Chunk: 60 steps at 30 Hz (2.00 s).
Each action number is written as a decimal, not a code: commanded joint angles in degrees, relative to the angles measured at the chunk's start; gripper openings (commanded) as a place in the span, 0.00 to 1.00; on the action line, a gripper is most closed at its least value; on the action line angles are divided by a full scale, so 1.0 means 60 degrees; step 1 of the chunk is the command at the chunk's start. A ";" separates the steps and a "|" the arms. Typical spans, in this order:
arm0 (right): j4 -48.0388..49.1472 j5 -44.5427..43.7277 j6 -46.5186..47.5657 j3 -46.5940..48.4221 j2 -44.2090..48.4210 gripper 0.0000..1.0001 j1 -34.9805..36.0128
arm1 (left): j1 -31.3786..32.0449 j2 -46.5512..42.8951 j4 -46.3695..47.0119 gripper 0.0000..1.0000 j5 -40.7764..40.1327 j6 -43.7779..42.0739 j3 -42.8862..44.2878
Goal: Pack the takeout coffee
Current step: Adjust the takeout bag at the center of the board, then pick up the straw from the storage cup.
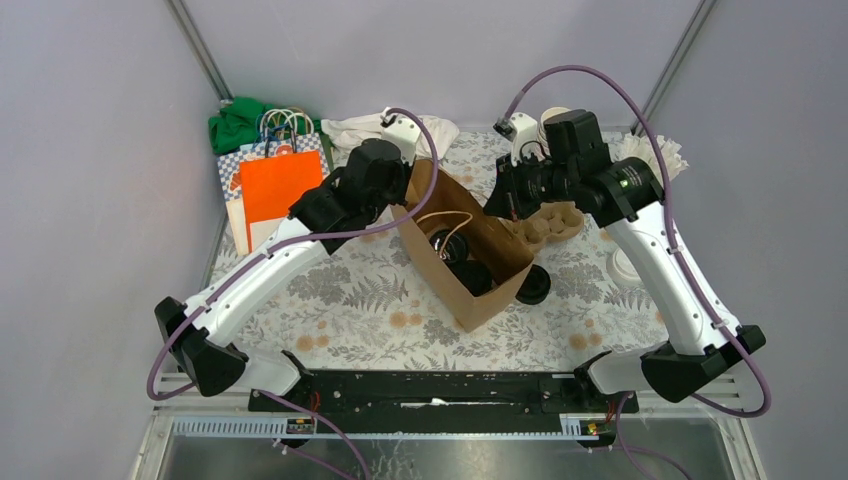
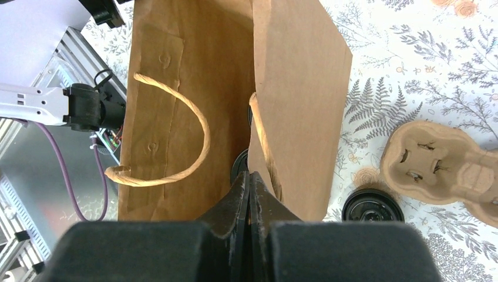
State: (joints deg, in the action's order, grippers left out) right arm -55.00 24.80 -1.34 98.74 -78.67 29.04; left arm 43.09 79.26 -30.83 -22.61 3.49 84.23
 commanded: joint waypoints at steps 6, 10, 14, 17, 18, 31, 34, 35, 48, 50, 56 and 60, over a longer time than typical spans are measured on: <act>-0.0380 -0.0421 0.0180 0.1129 -0.0084 0.00 0.0126 | -0.0059 0.0187 0.0501 0.00 -0.1126 -0.0248 0.0895; -0.0380 -0.0452 0.0473 0.1110 -0.0124 0.00 0.0126 | -0.0055 0.0179 0.0542 0.00 -0.1035 -0.0244 0.0815; -0.0240 -0.0490 0.0420 0.0833 -0.0027 0.00 0.0126 | -0.0049 0.0162 0.0548 0.00 -0.0986 -0.0280 0.0792; -0.0131 -0.0503 0.0299 0.0666 -0.0009 0.00 0.0126 | -0.0048 0.0173 0.0445 0.00 -0.0775 -0.0288 0.0823; -0.0115 -0.0509 0.0285 0.0655 -0.0026 0.00 0.0119 | -0.0048 0.0177 0.0382 0.00 -0.0696 -0.0288 0.0850; 0.0405 -0.0893 -0.0201 0.0603 -0.0608 0.23 -0.0147 | -0.0123 0.0542 0.0155 0.00 0.0628 0.0376 0.0564; 0.0544 -0.1196 -0.0226 0.0798 -0.0678 0.45 -0.0250 | -0.0123 0.0657 0.0166 0.00 0.0663 0.0386 0.0584; 0.0591 -0.1347 -0.0242 0.0836 -0.0665 0.50 -0.0265 | -0.0122 0.0655 0.0204 0.01 0.0656 0.0378 0.0571; 0.0693 -0.2447 -0.0218 0.1877 -0.0541 0.94 -0.0311 | -0.0126 0.0105 0.0750 0.41 0.0284 0.0262 -0.0087; 0.0680 -0.2784 -0.0335 0.2122 -0.0664 0.95 -0.0311 | -0.0121 0.0103 0.0719 0.51 0.0095 0.0210 0.0049; 0.1055 -0.5317 -0.1276 0.1503 -0.0616 0.99 -0.0311 | -0.0127 0.0040 0.0783 0.77 -0.0159 0.0098 0.0542; 0.1250 -0.7164 -0.2135 0.0849 -0.0520 0.95 -0.0447 | -0.0122 0.0108 0.0789 0.83 -0.0012 -0.0323 0.1174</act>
State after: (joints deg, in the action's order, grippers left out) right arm -49.76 -4.54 -8.29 106.48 -82.52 27.35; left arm 42.39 81.97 -29.02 -21.69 3.81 85.36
